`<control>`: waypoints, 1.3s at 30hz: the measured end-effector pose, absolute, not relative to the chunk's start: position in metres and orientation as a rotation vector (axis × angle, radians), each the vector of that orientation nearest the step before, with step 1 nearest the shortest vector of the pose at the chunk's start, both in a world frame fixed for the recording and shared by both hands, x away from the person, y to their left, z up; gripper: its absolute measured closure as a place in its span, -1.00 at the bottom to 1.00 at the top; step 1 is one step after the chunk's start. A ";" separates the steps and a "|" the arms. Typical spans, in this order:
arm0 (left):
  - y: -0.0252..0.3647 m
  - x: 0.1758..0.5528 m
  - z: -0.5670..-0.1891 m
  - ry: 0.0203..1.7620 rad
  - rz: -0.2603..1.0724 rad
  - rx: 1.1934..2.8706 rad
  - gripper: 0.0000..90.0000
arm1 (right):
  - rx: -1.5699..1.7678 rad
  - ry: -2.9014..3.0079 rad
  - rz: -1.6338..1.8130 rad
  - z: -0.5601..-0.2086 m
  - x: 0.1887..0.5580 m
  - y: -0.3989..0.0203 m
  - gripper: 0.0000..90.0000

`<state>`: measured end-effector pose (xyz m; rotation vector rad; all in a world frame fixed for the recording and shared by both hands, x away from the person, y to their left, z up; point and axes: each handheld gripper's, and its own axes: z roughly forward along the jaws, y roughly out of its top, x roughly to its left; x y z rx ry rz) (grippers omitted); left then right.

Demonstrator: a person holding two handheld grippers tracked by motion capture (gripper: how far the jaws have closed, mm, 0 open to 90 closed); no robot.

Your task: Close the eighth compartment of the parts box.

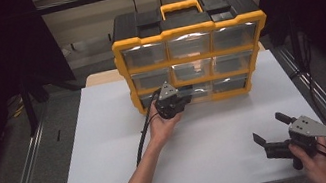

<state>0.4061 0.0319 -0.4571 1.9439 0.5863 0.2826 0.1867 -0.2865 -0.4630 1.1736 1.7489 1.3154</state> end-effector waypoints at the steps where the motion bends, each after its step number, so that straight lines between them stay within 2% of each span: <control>1: 0.032 0.407 -0.457 0.582 0.283 1.943 1.00 | 1.176 1.749 1.315 -0.463 0.187 -0.287 -1.00; 39: 0.033 0.420 -0.453 0.608 0.320 1.971 1.00 | 1.166 1.758 1.316 -0.463 0.186 -0.286 -1.00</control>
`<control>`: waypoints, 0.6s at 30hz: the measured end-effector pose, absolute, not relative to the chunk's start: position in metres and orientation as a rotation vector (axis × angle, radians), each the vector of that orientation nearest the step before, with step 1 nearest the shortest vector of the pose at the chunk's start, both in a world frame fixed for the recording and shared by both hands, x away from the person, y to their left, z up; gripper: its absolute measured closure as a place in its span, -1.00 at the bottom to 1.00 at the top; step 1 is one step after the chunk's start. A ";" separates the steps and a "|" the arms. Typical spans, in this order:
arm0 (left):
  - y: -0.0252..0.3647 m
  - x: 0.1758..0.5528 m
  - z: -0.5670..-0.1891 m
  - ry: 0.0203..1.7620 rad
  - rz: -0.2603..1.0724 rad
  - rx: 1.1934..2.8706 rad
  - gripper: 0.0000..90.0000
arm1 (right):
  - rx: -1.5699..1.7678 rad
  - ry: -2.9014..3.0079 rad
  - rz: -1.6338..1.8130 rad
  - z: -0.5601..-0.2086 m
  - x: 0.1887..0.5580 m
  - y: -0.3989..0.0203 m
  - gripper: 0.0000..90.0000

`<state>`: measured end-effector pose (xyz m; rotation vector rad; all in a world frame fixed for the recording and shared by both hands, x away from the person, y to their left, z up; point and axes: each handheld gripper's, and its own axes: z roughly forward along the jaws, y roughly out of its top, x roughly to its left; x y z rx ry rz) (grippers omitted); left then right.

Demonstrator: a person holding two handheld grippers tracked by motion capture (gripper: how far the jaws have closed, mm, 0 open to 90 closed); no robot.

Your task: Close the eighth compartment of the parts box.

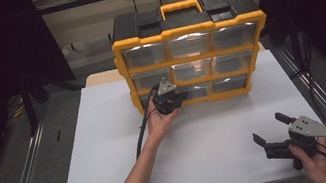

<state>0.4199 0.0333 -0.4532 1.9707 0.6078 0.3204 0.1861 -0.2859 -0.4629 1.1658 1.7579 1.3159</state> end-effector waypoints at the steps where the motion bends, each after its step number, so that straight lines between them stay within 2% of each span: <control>1: 0.033 0.421 -0.454 0.599 0.315 1.966 1.00 | 1.164 1.758 1.314 -0.463 0.186 -0.286 -1.00; 18: 0.029 0.424 -0.451 0.610 0.339 1.998 1.00 | 1.182 1.752 1.316 -0.464 0.187 -0.286 -1.00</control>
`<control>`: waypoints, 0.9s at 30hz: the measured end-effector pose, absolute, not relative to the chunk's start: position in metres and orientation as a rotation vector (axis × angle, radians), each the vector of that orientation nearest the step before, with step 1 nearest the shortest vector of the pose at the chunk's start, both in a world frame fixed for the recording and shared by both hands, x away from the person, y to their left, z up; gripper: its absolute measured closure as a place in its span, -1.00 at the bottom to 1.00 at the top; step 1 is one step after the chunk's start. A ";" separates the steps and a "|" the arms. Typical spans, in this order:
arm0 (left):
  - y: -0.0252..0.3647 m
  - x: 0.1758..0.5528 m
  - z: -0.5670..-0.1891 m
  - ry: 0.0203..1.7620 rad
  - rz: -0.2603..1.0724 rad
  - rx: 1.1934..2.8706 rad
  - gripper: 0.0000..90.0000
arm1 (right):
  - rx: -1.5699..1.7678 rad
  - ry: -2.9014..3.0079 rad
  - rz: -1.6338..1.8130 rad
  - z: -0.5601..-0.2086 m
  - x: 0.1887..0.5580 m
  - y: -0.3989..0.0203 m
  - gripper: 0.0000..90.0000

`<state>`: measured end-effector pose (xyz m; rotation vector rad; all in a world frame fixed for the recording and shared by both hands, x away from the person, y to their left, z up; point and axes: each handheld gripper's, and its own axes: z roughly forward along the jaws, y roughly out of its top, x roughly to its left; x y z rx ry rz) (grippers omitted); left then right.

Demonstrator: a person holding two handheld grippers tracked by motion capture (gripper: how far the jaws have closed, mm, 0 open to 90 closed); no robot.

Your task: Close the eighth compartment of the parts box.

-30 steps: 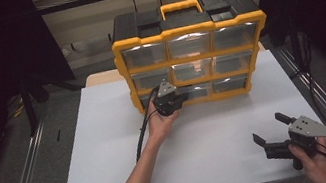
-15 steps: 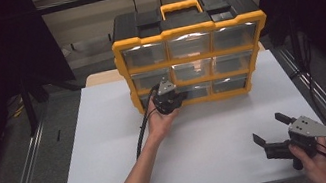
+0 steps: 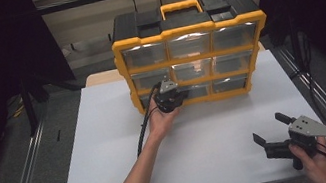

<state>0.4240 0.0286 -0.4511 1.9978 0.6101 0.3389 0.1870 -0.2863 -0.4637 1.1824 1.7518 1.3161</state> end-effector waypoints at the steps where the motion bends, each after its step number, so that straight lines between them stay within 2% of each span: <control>1: 0.028 0.424 -0.451 0.606 0.331 1.997 1.00 | 1.181 1.752 1.316 -0.464 0.187 -0.286 -1.00; 19: 0.030 0.427 -0.455 0.576 0.304 1.989 1.00 | 1.188 1.759 1.316 -0.467 0.191 -0.288 -1.00; 27: 0.040 0.415 -0.462 0.585 0.307 1.965 0.74 | 1.208 1.750 1.314 -0.467 0.192 -0.288 -1.00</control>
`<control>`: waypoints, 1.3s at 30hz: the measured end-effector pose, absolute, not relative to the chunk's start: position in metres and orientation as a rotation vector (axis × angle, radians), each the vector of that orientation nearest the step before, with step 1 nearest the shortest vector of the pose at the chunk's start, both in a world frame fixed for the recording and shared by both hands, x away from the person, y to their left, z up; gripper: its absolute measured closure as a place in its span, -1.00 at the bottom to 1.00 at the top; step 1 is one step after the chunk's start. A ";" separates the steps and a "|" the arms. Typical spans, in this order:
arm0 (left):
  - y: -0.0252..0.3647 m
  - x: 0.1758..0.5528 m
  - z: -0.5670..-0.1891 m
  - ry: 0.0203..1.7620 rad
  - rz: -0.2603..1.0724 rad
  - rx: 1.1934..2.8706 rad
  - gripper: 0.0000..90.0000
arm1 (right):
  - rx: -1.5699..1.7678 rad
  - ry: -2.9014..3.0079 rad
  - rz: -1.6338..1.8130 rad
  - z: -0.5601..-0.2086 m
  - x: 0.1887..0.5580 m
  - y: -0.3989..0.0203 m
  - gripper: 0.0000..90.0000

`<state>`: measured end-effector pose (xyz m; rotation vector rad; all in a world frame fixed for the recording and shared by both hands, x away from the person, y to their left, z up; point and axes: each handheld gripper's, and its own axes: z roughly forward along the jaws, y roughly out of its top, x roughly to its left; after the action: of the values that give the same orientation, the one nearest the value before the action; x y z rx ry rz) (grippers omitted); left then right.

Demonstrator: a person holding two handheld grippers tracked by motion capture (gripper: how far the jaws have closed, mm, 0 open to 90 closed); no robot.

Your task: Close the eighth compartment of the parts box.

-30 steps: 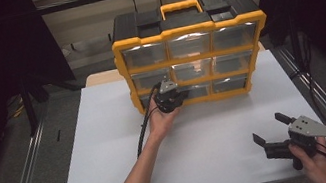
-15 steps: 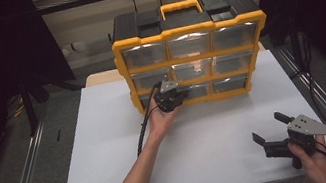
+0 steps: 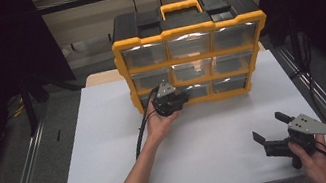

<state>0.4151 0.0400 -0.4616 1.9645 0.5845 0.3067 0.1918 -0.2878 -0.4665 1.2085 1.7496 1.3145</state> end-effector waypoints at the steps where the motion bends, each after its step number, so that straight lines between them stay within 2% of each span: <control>1: 0.041 0.414 -0.462 0.585 0.289 1.964 0.71 | 1.204 1.754 1.312 -0.467 0.192 -0.287 -1.00; 6: 0.047 0.407 -0.458 0.576 0.290 1.939 0.51 | 1.193 1.758 1.313 -0.465 0.190 -0.283 -1.00; 18: 0.052 0.392 -0.444 0.560 0.339 1.899 -0.17 | 1.189 1.754 1.305 -0.465 0.189 -0.283 -1.00; 21: 0.052 0.387 -0.442 0.602 0.371 1.899 -0.44 | 1.191 1.755 1.306 -0.465 0.189 -0.283 -1.00; 28: 0.057 0.380 -0.439 0.586 0.389 1.863 -0.77 | 1.189 1.755 1.305 -0.465 0.189 -0.283 -1.00; 31: 0.061 0.375 -0.436 0.599 0.413 1.851 -0.83 | 1.190 1.754 1.302 -0.465 0.189 -0.282 -1.00; 32: 0.063 0.375 -0.435 0.586 0.376 1.838 -0.86 | 1.189 1.754 1.302 -0.465 0.189 -0.282 -1.00; 33: 0.065 0.373 -0.433 0.605 0.412 1.855 -0.87 | 1.188 1.757 1.306 -0.464 0.189 -0.282 -1.00; 34: 0.068 0.373 -0.433 0.577 0.365 1.846 -0.89 | 1.188 1.758 1.305 -0.464 0.189 -0.282 -1.00; 37: 0.073 0.366 -0.429 0.580 0.422 1.841 -0.92 | 1.185 1.759 1.306 -0.464 0.189 -0.282 -1.00; 38: 0.075 0.366 -0.429 0.545 0.385 1.837 -0.92 | 1.184 1.758 1.301 -0.464 0.189 -0.282 -1.00; 39: 0.076 0.363 -0.428 0.568 0.408 1.834 -0.92 | 1.189 1.757 1.301 -0.464 0.189 -0.282 -1.00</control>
<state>0.3628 0.0763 -0.4277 1.8338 0.5682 0.4084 0.1892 -0.2818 -0.4644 1.1887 1.7574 1.3011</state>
